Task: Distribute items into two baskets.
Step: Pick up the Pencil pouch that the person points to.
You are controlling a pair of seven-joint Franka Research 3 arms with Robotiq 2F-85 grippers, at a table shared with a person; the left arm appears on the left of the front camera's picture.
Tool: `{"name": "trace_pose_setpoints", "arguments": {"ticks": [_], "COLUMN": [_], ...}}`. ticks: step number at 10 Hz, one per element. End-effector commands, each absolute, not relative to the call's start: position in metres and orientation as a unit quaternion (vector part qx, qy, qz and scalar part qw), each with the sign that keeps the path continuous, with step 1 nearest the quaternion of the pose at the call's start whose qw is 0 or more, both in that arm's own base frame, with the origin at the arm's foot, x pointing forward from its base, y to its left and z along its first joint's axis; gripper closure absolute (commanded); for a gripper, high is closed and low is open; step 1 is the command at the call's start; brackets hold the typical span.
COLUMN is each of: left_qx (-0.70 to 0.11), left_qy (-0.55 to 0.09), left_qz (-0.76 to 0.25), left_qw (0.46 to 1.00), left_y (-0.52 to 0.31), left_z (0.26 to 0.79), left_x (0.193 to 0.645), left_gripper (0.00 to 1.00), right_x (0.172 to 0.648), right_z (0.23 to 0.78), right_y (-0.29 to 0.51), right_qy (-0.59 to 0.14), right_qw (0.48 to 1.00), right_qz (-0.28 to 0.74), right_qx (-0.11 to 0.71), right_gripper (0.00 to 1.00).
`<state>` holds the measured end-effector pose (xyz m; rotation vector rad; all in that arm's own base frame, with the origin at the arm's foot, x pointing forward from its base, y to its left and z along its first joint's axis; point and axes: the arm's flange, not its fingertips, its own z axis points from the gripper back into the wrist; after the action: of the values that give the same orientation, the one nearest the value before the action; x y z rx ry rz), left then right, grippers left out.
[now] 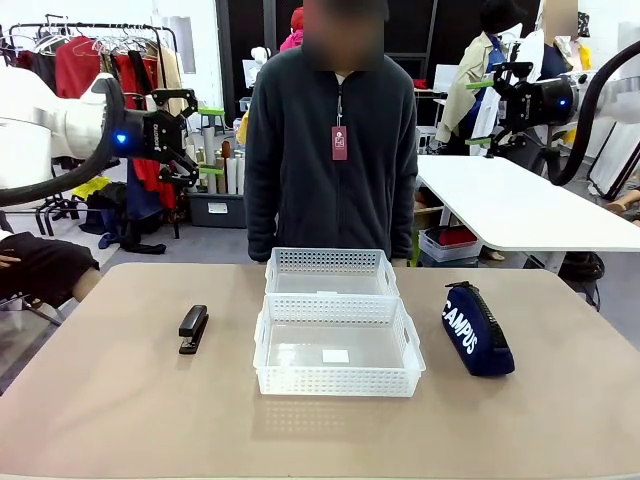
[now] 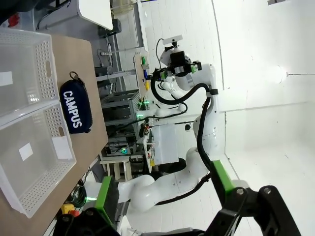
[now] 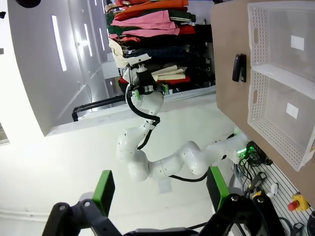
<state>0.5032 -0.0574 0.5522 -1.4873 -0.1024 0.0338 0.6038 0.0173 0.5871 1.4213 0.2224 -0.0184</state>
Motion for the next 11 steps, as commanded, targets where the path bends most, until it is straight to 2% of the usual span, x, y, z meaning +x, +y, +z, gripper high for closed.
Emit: {"name": "trace_pose_setpoints", "arguments": {"ticks": [1,4,5,11], "left_qx": [-0.686,-0.696,-0.681,-0.681], "left_qy": [-0.048,-0.049,-0.053,-0.053], "left_qz": [0.029,0.023,0.018,0.018], "left_qw": [0.726,0.716,0.73,0.73], "left_y": [-0.052,-0.057,-0.053,-0.053], "left_z": [0.56,0.573,0.56,0.56], "left_x": [0.51,0.517,0.508,0.508], "left_gripper": [0.0,0.0,0.0,0.0], "right_x": [0.597,0.6,0.6,0.603], "right_z": [0.574,0.558,0.557,0.559], "right_y": [0.012,0.014,0.015,0.014], "right_qy": [0.115,0.129,0.128,0.128], "right_qw": [0.752,0.748,0.749,0.748], "right_qz": [-0.006,-0.019,-0.02,-0.023], "right_qx": [0.649,0.651,0.649,0.651], "right_gripper": [0.0,0.0,0.0,0.0]}}
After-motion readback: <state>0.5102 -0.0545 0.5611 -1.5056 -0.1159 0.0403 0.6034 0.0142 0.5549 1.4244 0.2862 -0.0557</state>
